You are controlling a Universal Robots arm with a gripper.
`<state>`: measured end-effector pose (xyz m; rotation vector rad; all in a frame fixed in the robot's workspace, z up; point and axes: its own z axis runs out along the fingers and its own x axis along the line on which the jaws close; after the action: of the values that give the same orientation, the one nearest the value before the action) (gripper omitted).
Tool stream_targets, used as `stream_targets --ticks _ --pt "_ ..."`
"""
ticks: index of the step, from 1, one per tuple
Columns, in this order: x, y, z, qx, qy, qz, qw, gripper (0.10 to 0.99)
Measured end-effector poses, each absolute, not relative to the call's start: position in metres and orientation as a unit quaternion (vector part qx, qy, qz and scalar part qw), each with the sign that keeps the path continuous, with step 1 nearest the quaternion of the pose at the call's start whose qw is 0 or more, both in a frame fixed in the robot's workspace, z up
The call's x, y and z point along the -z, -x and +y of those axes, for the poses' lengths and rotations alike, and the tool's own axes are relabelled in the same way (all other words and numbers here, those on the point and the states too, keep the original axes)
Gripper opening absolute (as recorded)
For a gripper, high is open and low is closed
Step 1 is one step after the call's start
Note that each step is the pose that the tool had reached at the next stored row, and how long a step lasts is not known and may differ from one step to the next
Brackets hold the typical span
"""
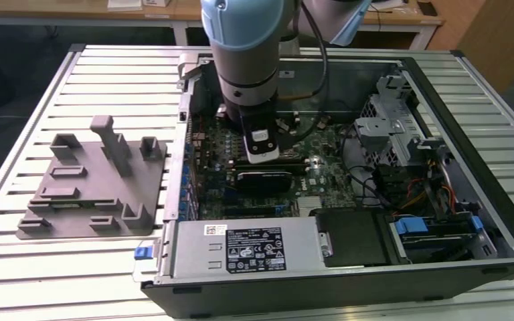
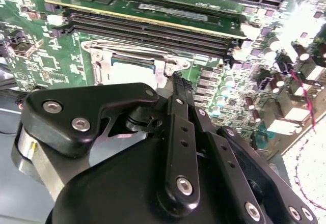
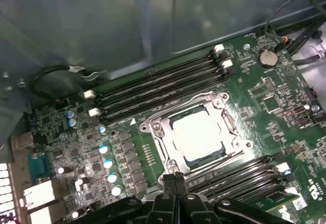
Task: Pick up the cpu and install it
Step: 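Install the second cpu locking lever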
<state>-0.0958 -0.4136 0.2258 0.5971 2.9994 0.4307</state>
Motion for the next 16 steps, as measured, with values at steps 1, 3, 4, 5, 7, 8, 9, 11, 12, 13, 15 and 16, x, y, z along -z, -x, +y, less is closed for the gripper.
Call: stream_targets --ticks 1,3,4,5,7,8,9,11,12,13,15,16 --pt "-0.226 0.094 -0.413 -0.139 -0.193 0.971 0.027 0.106" --pt "-0.226 0.090 -0.412 -0.137 -0.193 0.971 0.027 0.106" --pt "-0.226 0.088 -0.411 -0.136 -0.193 0.971 0.027 0.106" --pt "-0.226 0.085 -0.411 -0.136 -0.193 0.971 0.027 0.106" --pt "-0.226 0.080 -0.409 -0.135 -0.193 0.971 0.028 0.106" --pt "-0.226 0.077 -0.409 -0.134 -0.193 0.972 0.028 0.106" --pt "-0.226 0.075 -0.408 -0.134 -0.193 0.972 0.028 0.106" --pt "-0.226 0.072 -0.405 -0.132 -0.193 0.972 0.028 0.106" --pt "-0.226 0.071 -0.404 -0.130 -0.193 0.972 0.028 0.106" --pt "-0.226 0.070 -0.403 -0.128 -0.193 0.972 0.029 0.106" --pt "-0.226 0.067 -0.400 -0.123 -0.193 0.973 0.030 0.106" --pt "-0.225 0.066 -0.399 -0.121 -0.193 0.973 0.030 0.106"
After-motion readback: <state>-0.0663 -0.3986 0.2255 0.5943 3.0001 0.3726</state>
